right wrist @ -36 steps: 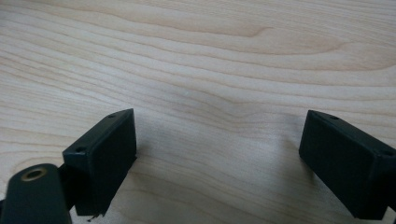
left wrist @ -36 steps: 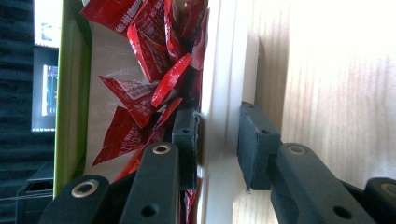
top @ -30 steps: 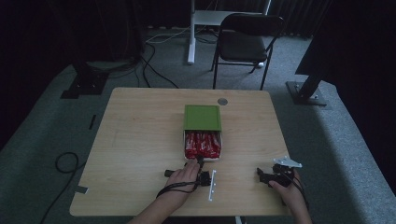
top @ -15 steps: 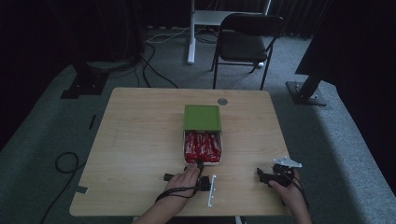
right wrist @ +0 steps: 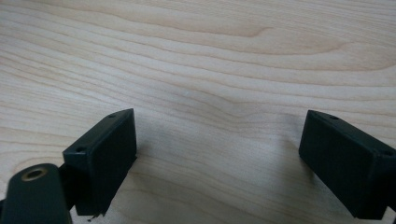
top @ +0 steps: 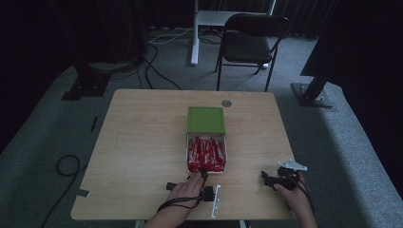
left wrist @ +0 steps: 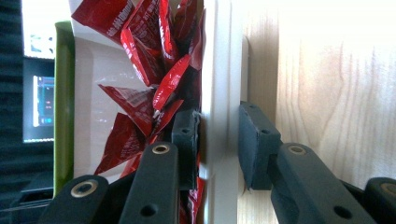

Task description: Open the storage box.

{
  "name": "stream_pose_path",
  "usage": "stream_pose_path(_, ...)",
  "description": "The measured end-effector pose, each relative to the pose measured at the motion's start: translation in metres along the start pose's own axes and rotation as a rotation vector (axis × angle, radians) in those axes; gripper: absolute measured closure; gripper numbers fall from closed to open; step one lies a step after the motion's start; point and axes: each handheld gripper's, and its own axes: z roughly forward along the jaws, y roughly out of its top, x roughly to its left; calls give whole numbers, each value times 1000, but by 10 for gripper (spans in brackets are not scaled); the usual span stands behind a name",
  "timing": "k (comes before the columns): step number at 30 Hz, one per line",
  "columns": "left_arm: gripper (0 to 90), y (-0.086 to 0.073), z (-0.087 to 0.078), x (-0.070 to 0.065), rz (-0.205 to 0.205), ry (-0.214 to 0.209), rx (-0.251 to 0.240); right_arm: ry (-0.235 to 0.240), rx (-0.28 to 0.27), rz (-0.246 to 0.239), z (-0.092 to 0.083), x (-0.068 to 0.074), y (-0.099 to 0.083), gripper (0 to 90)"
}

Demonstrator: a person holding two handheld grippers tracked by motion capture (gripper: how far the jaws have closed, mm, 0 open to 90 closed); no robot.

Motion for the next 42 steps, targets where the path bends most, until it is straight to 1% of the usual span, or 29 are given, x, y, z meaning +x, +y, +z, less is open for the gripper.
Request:
stream_pose_path(4, 711, -1, 0, 0, -16, -2, -9, 0, 0, 0, 0, 0, 0, 107)
stream_pose_path(6, 707, -1, -1, 1, -22, -10, -10, 0, 0, 0, 0, 0, 0, 107)
stream_pose_path(9, 703, -3, -1, 1, -13, -7, -21, 0, 0, 0, 0, 0, 0, 107)
stream_pose_path(12, 680, -3, -2, 0, -28, -7, -34, 0, 0, 0, 0, 0, 0, 108)
stream_pose_path(15, 608, -4, -3, 1, -51, -43, -50, 0, 0, 0, 0, 0, 0, 107)
stream_pose_path(16, 600, -4, -5, 2, -49, -54, -52, 0, 0, 0, 0, 0, 0, 107)
stream_pose_path(18, 569, -6, -7, 5, -85, -84, -61, 0, 0, 0, 0, 0, 0, 108)
stream_pose_path(20, 569, -8, -10, 8, -114, -105, -84, 0, 0, 0, 0, 0, 0, 107)
stream_pose_path(21, 569, -8, -12, 9, -140, -116, -95, 0, 0, 0, 0, 0, 0, 107)
stream_pose_path(23, 560, -10, -16, 12, -156, -149, -103, 0, 0, 0, 0, 0, 0, 107)
stream_pose_path(24, 532, -10, -18, 12, -168, -162, -111, 0, 0, 0, 0, 0, 0, 107)
stream_pose_path(25, 529, -11, -20, 14, -175, -173, -116, 0, 0, 0, 0, 0, 0, 108)
stream_pose_path(27, 528, -11, -23, 16, -220, -201, -137, 0, 0, 1, 0, 0, 0, 107)
stream_pose_path(28, 528, -12, -25, 17, -228, -209, -143, 0, 0, 0, 0, 0, 0, 107)
stream_pose_path(29, 528, -12, -27, 18, -246, -219, -151, 0, 0, 0, 0, 0, 0, 107)
stream_pose_path(32, 528, -15, -32, 20, -277, -264, -175, 0, 0, 1, 0, 0, 0, 107)
stream_pose_path(33, 528, -16, -33, 20, -298, -278, -187, 0, 0, 0, 0, 0, 0, 107)
stream_pose_path(34, 529, -17, -33, 19, -330, -298, -209, 0, 0, 0, 0, 0, 0, 107)
stream_pose_path(35, 528, -19, -33, 19, -345, -312, -221, 0, 0, 0, 0, 0, 0, 107)
stream_pose_path(36, 528, -21, -33, 20, -364, -321, -224, 0, 0, 0, 0, 0, 0, 107)
stream_pose_path(38, 528, -24, -34, 19, -372, -333, -224, 0, 0, 0, 0, 0, 0, 107)
stream_pose_path(42, 528, -32, -34, 18, -408, -343, -218, 0, 0, 0, 0, 0, 0, 107)
